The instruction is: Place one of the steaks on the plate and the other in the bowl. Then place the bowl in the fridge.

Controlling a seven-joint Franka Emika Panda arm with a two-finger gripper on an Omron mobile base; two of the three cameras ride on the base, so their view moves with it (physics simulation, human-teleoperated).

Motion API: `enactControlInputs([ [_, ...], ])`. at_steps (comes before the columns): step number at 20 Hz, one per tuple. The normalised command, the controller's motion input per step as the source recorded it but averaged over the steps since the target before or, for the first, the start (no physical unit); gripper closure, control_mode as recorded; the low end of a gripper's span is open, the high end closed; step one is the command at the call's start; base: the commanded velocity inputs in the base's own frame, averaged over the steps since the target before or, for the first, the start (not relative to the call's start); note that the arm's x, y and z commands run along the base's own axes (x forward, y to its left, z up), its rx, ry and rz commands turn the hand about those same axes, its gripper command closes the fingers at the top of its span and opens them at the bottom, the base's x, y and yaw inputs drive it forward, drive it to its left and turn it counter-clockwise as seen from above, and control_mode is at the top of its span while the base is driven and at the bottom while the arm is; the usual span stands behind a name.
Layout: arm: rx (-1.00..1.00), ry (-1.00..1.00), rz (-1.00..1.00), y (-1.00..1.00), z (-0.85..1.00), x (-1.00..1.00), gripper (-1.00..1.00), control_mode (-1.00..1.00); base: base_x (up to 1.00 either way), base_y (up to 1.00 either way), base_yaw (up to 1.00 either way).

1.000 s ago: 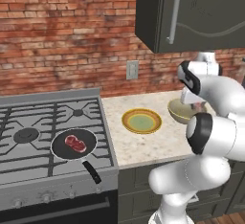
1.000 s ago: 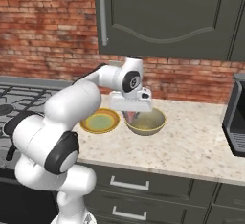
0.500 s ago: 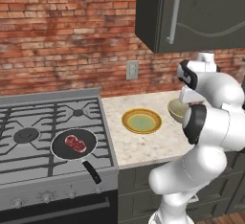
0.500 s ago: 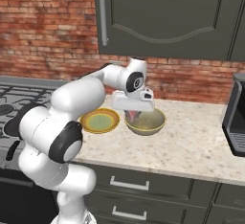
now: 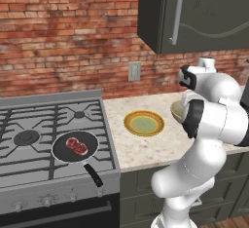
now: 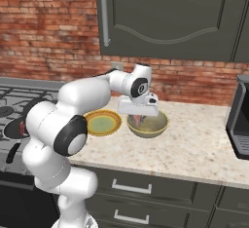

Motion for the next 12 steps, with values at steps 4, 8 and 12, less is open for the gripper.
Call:
enactControlInputs([
  [4,0.00,0.00,0.04,-0.19,-0.01,0.31,1.00,-1.00,0.00,0.00,0.00],
  [8,0.00,0.00,0.03,-0.15,-0.18,0.17,1.00,-1.00,0.00,0.00,0.00],
  [12,0.00,0.00,0.02,-0.04,-0.37,0.22,1.00,-1.00,0.00,0.00,0.00],
])
